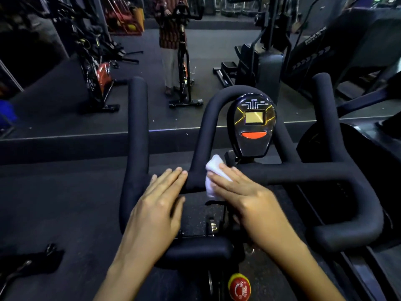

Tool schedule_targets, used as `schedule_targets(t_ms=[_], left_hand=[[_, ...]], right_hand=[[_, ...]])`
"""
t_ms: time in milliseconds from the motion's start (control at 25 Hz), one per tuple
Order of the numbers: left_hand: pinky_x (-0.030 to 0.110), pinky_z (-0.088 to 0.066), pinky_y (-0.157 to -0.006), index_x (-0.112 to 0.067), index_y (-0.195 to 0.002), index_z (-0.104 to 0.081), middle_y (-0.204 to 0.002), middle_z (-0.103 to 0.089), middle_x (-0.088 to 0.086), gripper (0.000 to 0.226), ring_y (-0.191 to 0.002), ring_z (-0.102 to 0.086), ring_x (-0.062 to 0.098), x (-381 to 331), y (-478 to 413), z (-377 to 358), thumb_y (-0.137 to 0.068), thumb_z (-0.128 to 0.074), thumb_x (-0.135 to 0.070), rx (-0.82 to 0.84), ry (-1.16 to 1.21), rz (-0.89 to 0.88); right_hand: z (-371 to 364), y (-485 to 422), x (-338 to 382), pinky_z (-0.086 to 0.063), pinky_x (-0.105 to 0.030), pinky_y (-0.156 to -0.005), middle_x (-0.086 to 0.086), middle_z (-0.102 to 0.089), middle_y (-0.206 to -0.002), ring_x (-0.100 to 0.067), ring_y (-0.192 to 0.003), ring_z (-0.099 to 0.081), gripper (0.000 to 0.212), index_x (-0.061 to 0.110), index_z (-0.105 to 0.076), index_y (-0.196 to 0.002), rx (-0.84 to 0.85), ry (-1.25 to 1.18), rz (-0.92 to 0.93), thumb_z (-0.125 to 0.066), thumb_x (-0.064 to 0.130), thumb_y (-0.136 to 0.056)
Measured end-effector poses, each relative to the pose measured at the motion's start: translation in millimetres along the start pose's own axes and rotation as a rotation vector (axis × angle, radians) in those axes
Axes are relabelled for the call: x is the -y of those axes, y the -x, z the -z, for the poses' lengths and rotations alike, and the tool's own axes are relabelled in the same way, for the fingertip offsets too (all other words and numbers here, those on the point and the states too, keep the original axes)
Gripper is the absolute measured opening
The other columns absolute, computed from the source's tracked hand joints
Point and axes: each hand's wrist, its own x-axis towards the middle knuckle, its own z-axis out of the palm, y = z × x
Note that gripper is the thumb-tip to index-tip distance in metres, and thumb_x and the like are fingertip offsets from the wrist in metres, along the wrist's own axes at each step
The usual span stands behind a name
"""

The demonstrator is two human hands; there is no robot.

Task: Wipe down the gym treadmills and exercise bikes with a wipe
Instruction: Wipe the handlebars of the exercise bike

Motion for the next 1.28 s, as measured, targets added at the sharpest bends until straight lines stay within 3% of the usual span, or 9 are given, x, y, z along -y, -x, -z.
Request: schedule_targets(t_ms=[240, 360, 480, 680, 880, 960, 1120, 1200, 1280], left_hand=[[0.018, -0.02, -0.112, -0.005, -0.131, -0.056, -0.137, -0.052, 0.007, 0.052, -0.128, -0.046, 0.019, -4, 3, 3, -0.084, -0.051, -0.026, -0.021, 0.013, 0.124], [0.016, -0.017, -0.112, -0.004, -0.131, -0.055, -0.135, -0.055, 0.008, 0.054, -0.128, -0.043, 0.016, -5, 5, 4, -0.083, -0.051, -0.028, -0.017, 0.006, 0.144], [0.02, -0.019, -0.113, -0.004, -0.126, -0.059, -0.131, -0.058, 0.008, 0.052, -0.125, -0.043, 0.014, -4, 4, 5, -0.084, -0.047, -0.032, -0.01, 0.007, 0.112], [0.023, -0.019, -0.114, -0.005, -0.131, -0.056, -0.14, -0.048, 0.003, 0.052, -0.131, -0.039, 0.012, -8, -4, 6, -0.087, -0.048, -0.032, 0.022, 0.02, -0.032], [0.031, -0.028, -0.112, -0.005, -0.13, -0.056, -0.139, -0.05, 0.005, 0.055, -0.133, -0.038, 0.017, -28, -28, -16, -0.084, -0.05, -0.036, 0.049, 0.042, -0.146], [0.036, -0.037, -0.107, -0.004, -0.125, -0.061, -0.134, -0.056, 0.006, 0.054, -0.134, -0.038, 0.023, -35, -31, -26, -0.082, -0.053, -0.037, 0.065, -0.018, -0.163], [0.035, -0.028, -0.11, -0.006, -0.127, -0.059, -0.131, -0.058, 0.004, 0.054, -0.137, -0.03, 0.02, -32, -27, -32, -0.077, -0.065, -0.025, 0.065, -0.036, -0.178], [0.039, -0.022, -0.112, -0.006, -0.129, -0.057, -0.132, -0.056, 0.004, 0.054, -0.137, -0.028, 0.019, -31, -26, -32, -0.079, -0.071, -0.02, 0.053, -0.039, -0.183], [0.049, -0.025, -0.108, -0.005, -0.13, -0.056, -0.132, -0.056, 0.006, 0.055, -0.137, -0.028, 0.021, -32, -26, -34, -0.079, -0.074, -0.018, 0.051, -0.051, -0.173]], right_hand=[[-10, -14, 12, -0.042, -0.038, -0.103, -0.022, -0.037, -0.148, -0.033, -0.131, -0.047, 0.044, 0.0, -0.061, -0.126, -0.087, -0.076, -0.026, -0.061, -0.004, -0.082], [-35, -38, 18, -0.032, -0.046, -0.107, -0.014, -0.055, -0.136, -0.032, -0.131, -0.046, 0.037, 0.002, -0.065, -0.121, -0.006, 0.034, 0.094, -0.049, 0.017, -0.092], [-25, -24, 10, -0.025, -0.039, -0.112, -0.011, -0.059, -0.131, -0.031, -0.127, -0.049, 0.038, 0.0, -0.066, -0.119, 0.024, 0.002, 0.098, -0.04, 0.011, -0.093], [34, 20, -11, -0.022, -0.02, -0.11, -0.01, -0.058, -0.133, -0.03, -0.124, -0.053, 0.045, 0.002, -0.068, -0.116, -0.023, 0.07, -0.135, -0.041, 0.015, -0.083], [19, 26, -14, -0.031, -0.039, -0.105, -0.015, -0.058, -0.132, -0.034, -0.127, -0.047, 0.042, 0.001, -0.066, -0.119, -0.094, 0.193, -0.265, -0.052, 0.018, -0.083], [8, 30, -16, -0.036, -0.033, -0.105, -0.01, -0.056, -0.135, -0.032, -0.129, -0.048, 0.04, 0.004, -0.065, -0.122, -0.147, 0.073, -0.318, -0.06, 0.007, -0.082], [30, 45, -17, -0.059, -0.041, -0.062, -0.016, -0.065, -0.122, -0.038, -0.099, -0.067, 0.067, 0.0, -0.071, -0.106, -0.107, 0.04, -0.576, -0.08, -0.018, -0.043], [41, 36, -26, -0.058, -0.05, -0.063, -0.024, -0.063, -0.119, -0.042, -0.09, -0.068, 0.052, -0.004, -0.068, -0.106, -0.15, 0.042, -0.672, -0.073, -0.018, -0.056], [41, 23, -39, -0.051, -0.047, -0.083, -0.025, -0.048, -0.137, -0.042, -0.11, -0.056, 0.039, -0.003, -0.059, -0.121, -0.13, 0.086, -0.67, -0.063, -0.005, -0.083]])
